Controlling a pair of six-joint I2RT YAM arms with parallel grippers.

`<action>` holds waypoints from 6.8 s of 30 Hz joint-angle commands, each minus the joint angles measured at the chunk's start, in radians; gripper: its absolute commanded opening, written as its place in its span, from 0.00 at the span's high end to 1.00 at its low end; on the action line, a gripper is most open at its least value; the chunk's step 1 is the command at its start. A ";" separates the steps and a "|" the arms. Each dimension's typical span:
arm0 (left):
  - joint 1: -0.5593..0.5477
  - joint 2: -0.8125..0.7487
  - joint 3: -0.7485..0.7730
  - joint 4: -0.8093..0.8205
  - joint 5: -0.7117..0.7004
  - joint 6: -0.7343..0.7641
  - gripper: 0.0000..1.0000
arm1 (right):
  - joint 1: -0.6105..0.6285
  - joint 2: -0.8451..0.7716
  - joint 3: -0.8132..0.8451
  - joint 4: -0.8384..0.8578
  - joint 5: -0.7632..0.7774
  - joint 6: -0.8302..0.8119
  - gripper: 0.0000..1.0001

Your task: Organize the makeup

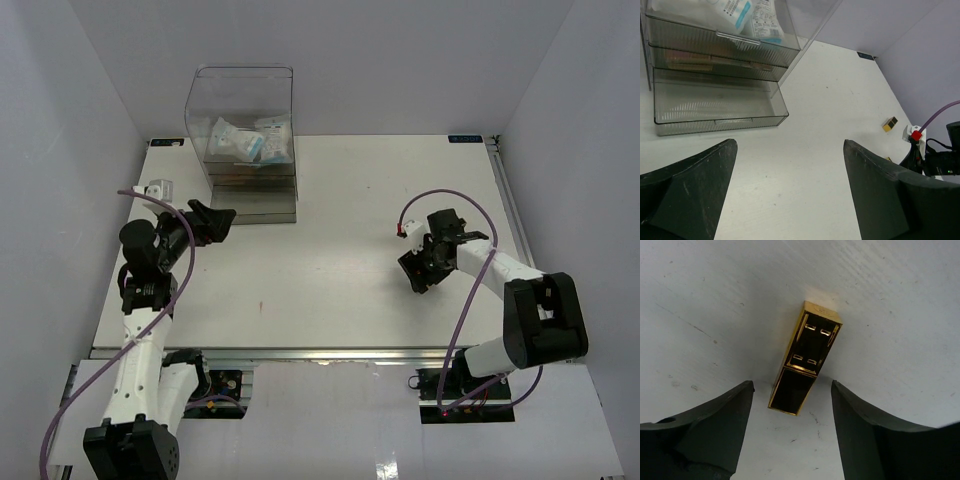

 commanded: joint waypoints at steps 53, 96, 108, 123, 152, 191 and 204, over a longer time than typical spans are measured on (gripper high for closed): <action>0.046 -0.176 -0.023 -0.084 -0.140 0.098 0.02 | 0.641 0.774 1.156 0.346 0.252 -0.383 0.20; 0.044 -0.148 -0.038 -0.041 -0.022 0.069 0.02 | -0.085 0.512 0.624 -0.068 0.389 -1.357 0.05; 0.047 -0.148 -0.038 -0.042 -0.021 0.069 0.02 | -0.089 0.554 0.634 -0.189 0.382 -1.319 0.29; 0.046 -0.147 -0.038 -0.044 -0.027 0.069 0.02 | -0.097 0.575 0.673 -0.250 0.342 -1.257 0.28; 0.047 -0.168 -0.035 -0.065 -0.084 0.081 0.02 | 0.403 0.482 0.959 -0.468 0.005 -0.719 0.85; 0.058 -0.143 -0.039 -0.067 -0.101 0.086 0.02 | 0.611 0.925 1.283 0.382 0.131 -0.293 0.36; 0.055 0.055 -0.048 0.022 0.151 0.007 0.16 | 0.530 0.450 1.005 0.179 -0.345 -0.172 0.22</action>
